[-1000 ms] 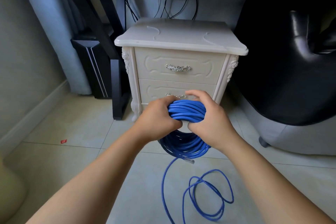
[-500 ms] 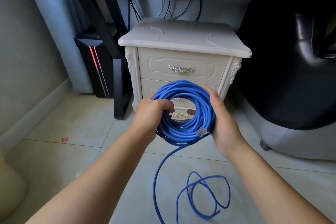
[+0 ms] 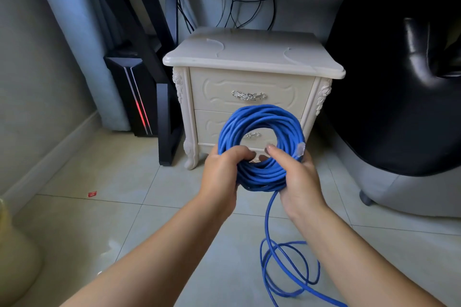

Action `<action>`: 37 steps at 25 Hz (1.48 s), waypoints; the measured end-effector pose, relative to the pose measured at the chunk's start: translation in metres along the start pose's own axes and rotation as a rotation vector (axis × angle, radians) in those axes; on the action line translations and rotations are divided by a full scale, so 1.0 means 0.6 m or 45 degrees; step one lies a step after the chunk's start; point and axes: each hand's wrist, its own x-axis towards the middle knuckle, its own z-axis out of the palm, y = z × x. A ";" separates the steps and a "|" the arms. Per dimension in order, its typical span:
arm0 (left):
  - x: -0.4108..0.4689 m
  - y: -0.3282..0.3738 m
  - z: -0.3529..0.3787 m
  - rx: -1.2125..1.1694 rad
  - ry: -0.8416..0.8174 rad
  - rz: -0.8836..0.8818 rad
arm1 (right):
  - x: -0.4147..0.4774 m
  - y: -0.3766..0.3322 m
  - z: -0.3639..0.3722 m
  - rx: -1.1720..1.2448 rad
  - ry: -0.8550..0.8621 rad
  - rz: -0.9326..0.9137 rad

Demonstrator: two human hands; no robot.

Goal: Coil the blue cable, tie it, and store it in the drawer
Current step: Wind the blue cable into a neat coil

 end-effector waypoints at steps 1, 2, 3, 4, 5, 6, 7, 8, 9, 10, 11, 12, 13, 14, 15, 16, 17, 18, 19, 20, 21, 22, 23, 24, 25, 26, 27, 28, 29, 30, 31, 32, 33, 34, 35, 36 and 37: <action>-0.004 0.001 0.002 0.058 -0.084 0.011 | 0.008 -0.007 -0.007 -0.028 0.053 0.023; -0.009 0.004 0.003 0.134 -0.151 0.018 | 0.013 -0.014 -0.014 -0.076 0.078 0.022; -0.010 0.007 0.001 0.225 -0.196 0.024 | 0.018 -0.021 -0.019 -0.122 0.088 0.003; -0.011 0.012 -0.001 0.309 -0.223 0.030 | 0.022 -0.027 -0.023 -0.163 0.073 -0.036; -0.010 0.017 -0.004 0.370 -0.229 0.043 | 0.024 -0.032 -0.024 -0.211 0.051 -0.085; -0.007 0.021 -0.008 0.420 -0.223 0.073 | 0.024 -0.037 -0.025 -0.275 0.016 -0.141; -0.002 0.025 -0.012 0.466 -0.217 0.120 | 0.024 -0.042 -0.026 -0.361 -0.022 -0.196; 0.003 0.030 -0.017 0.529 -0.221 0.177 | 0.023 -0.045 -0.028 -0.465 -0.060 -0.245; 0.006 0.035 -0.020 0.631 -0.236 0.238 | 0.023 -0.049 -0.030 -0.569 -0.106 -0.291; 0.009 0.040 -0.025 0.773 -0.256 0.304 | 0.023 -0.052 -0.033 -0.671 -0.150 -0.337; 0.011 0.043 -0.029 0.929 -0.284 0.378 | 0.023 -0.056 -0.034 -0.767 -0.195 -0.376; 0.011 0.046 -0.032 1.067 -0.315 0.459 | 0.022 -0.060 -0.035 -0.858 -0.249 -0.410; 0.010 0.048 -0.033 1.171 -0.351 0.529 | 0.021 -0.062 -0.035 -0.947 -0.299 -0.438; 0.009 0.049 -0.033 1.238 -0.393 0.572 | 0.019 -0.064 -0.034 -1.031 -0.351 -0.468; 0.008 0.048 -0.033 1.286 -0.426 0.585 | 0.017 -0.064 -0.034 -1.094 -0.396 -0.496; 0.007 0.046 -0.033 1.330 -0.440 0.571 | 0.015 -0.063 -0.034 -1.131 -0.427 -0.512; 0.008 0.045 -0.033 1.376 -0.432 0.541 | 0.014 -0.060 -0.034 -1.154 -0.445 -0.517; 0.010 0.045 -0.035 1.419 -0.412 0.496 | 0.013 -0.057 -0.034 -1.175 -0.456 -0.515; 0.012 0.046 -0.036 1.443 -0.392 0.442 | 0.012 -0.055 -0.033 -1.200 -0.466 -0.511; 0.013 0.046 -0.037 1.432 -0.376 0.388 | 0.012 -0.052 -0.033 -1.224 -0.474 -0.496; 0.015 0.045 -0.038 1.396 -0.367 0.349 | 0.012 -0.050 -0.032 -1.233 -0.475 -0.479; 0.015 0.043 -0.038 1.340 -0.360 0.328 | 0.011 -0.048 -0.031 -1.224 -0.464 -0.469; 0.016 0.041 -0.039 1.269 -0.350 0.309 | 0.011 -0.047 -0.030 -1.194 -0.445 -0.471; 0.016 0.039 -0.039 1.192 -0.332 0.291 | 0.010 -0.047 -0.029 -1.139 -0.423 -0.468; 0.016 0.039 -0.039 1.114 -0.303 0.272 | 0.010 -0.046 -0.028 -1.061 -0.399 -0.446; 0.016 0.040 -0.040 1.027 -0.266 0.247 | 0.011 -0.047 -0.025 -0.969 -0.376 -0.405; 0.018 0.041 -0.041 0.933 -0.223 0.215 | 0.011 -0.047 -0.024 -0.882 -0.363 -0.353; 0.020 0.043 -0.042 0.842 -0.184 0.181 | 0.012 -0.045 -0.024 -0.819 -0.363 -0.306; 0.023 0.044 -0.043 0.758 -0.151 0.152 | 0.012 -0.042 -0.025 -0.783 -0.369 -0.277; 0.023 0.045 -0.044 0.679 -0.126 0.128 | 0.011 -0.039 -0.024 -0.767 -0.365 -0.264; 0.023 0.046 -0.044 0.604 -0.101 0.104 | 0.011 -0.036 -0.023 -0.758 -0.348 -0.262; 0.023 0.047 -0.044 0.531 -0.073 0.082 | 0.011 -0.033 -0.022 -0.743 -0.322 -0.259; 0.023 0.047 -0.043 0.466 -0.039 0.063 | 0.012 -0.029 -0.022 -0.724 -0.288 -0.248; 0.023 0.045 -0.041 0.407 0.001 0.047 | 0.011 -0.026 -0.019 -0.696 -0.254 -0.226; 0.024 0.042 -0.038 0.351 0.045 0.034 | 0.009 -0.022 -0.017 -0.652 -0.223 -0.195; 0.025 0.040 -0.035 0.283 0.088 0.023 | 0.007 -0.015 -0.012 -0.571 -0.198 -0.147; 0.026 0.037 -0.031 0.199 0.123 0.015 | 0.004 -0.008 -0.006 -0.461 -0.181 -0.075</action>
